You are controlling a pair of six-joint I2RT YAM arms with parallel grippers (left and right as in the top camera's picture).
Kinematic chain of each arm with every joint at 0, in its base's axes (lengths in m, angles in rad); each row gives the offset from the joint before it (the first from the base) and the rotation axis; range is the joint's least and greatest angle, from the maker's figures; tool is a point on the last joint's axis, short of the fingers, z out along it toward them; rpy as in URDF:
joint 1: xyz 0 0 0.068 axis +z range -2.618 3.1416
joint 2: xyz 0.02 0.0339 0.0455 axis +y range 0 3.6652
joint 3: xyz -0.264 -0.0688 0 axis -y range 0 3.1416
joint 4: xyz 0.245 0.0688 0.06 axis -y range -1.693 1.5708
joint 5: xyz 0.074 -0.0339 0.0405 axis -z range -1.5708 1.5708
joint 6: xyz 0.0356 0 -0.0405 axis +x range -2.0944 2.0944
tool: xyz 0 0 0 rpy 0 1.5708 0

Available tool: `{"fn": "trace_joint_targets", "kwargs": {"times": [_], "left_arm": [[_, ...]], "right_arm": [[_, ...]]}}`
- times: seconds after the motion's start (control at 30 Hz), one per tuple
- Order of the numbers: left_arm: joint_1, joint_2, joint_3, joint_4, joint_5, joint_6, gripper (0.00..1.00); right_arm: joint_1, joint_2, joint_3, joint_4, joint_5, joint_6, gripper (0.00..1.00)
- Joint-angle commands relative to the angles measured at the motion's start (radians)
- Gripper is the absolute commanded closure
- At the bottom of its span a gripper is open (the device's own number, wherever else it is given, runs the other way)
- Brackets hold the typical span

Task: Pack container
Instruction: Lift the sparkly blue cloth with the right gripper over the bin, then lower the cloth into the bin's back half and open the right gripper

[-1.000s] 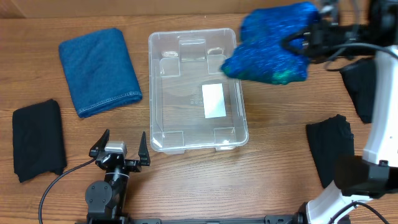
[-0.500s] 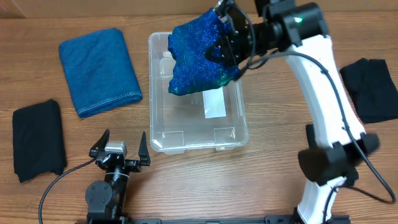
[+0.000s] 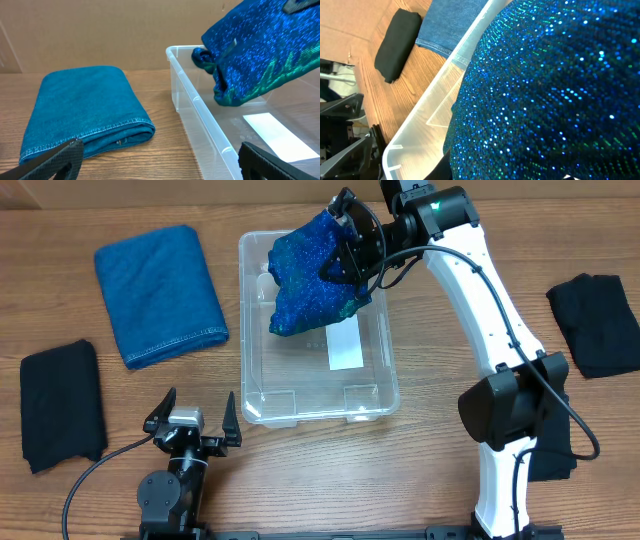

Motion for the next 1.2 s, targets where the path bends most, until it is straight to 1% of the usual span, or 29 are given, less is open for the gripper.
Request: {"fn": "trace_joint_targets", "kwargs": {"times": [0.0, 0.13, 0.27, 0.33, 0.37, 0.4, 0.43, 0.47, 0.5, 0.53, 0.57, 0.63, 0.7, 0.8, 0.83, 0.93, 1.0, 1.03, 1.1, 1.17], "left_arm": [[-0.002, -0.009, -0.004, 0.001, 0.0, 0.019, 0.0], [-0.002, -0.009, -0.004, 0.001, 0.0, 0.019, 0.0], [-0.002, -0.009, -0.004, 0.001, 0.0, 0.019, 0.0], [-0.002, -0.009, -0.004, 0.001, 0.0, 0.019, 0.0], [-0.002, -0.009, -0.004, 0.001, 0.0, 0.019, 0.0], [-0.002, -0.009, -0.004, 0.001, 0.0, 0.019, 0.0], [-0.002, -0.009, -0.004, 0.001, 0.0, 0.019, 0.0], [-0.002, -0.009, -0.004, 0.001, 0.0, 0.019, 0.0], [-0.002, -0.009, -0.004, 0.001, 0.0, 0.019, 0.0], [-0.002, -0.009, -0.004, 0.001, 0.0, 0.019, 0.0], [-0.002, -0.009, -0.004, 0.001, 0.0, 0.019, 0.0], [-0.002, -0.009, -0.004, 0.001, 0.0, 0.019, 0.0], [-0.002, -0.009, -0.004, 0.001, 0.0, 0.019, 0.0], [-0.002, -0.009, -0.004, 0.001, 0.0, 0.019, 0.0], [-0.002, -0.009, -0.004, 0.001, 0.0, 0.019, 0.0], [-0.002, -0.009, -0.004, 0.001, 0.0, 0.019, 0.0], [-0.002, -0.009, -0.004, 0.001, 0.0, 0.019, 0.0], [-0.002, -0.009, -0.004, 0.001, 0.0, 0.019, 0.0], [-0.002, -0.009, -0.004, 0.001, 0.0, 0.019, 0.0], [-0.002, -0.009, -0.004, 0.001, 0.0, 0.019, 0.0]], "right_arm": [[0.006, 0.049, 0.024, 0.029, -0.075, -0.017, 0.96], [0.006, 0.074, 0.024, 0.042, -0.082, -0.013, 0.96], [0.014, 0.111, 0.024, 0.072, -0.137, -0.008, 0.96], [0.02, 0.116, 0.024, 0.088, -0.137, 0.006, 0.94], [0.021, 0.119, 0.024, 0.09, -0.134, 0.006, 0.82], [0.021, 0.119, 0.024, 0.09, -0.127, 0.01, 0.66], [0.021, 0.12, 0.024, 0.093, -0.086, 0.042, 0.37], [0.021, 0.12, 0.024, 0.097, -0.056, 0.068, 0.23], [0.021, 0.12, 0.024, 0.1, 0.002, 0.109, 0.1], [0.021, 0.12, 0.024, 0.101, 0.036, 0.129, 0.02], [0.021, 0.12, 0.024, 0.104, 0.077, 0.15, 0.0], [0.021, 0.12, 0.024, 0.103, 0.114, 0.158, 0.0], [0.016, 0.119, 0.045, 0.09, 0.182, 0.198, 0.0], [0.011, 0.119, 0.109, 0.031, 0.201, 0.198, 0.0], [0.012, 0.119, 0.112, 0.017, 0.24, 0.198, 0.01], [0.031, 0.12, 0.098, -0.039, 0.444, 0.198, 0.03], [0.034, 0.111, 0.108, -0.059, 0.528, 0.285, 0.02], [0.026, 0.096, 0.123, -0.071, 0.548, 0.336, 0.0], [-0.008, 0.054, 0.153, -0.106, 0.578, 0.404, 0.0], [-0.079, -0.021, 0.164, -0.149, 0.686, 0.511, 0.0]]}}
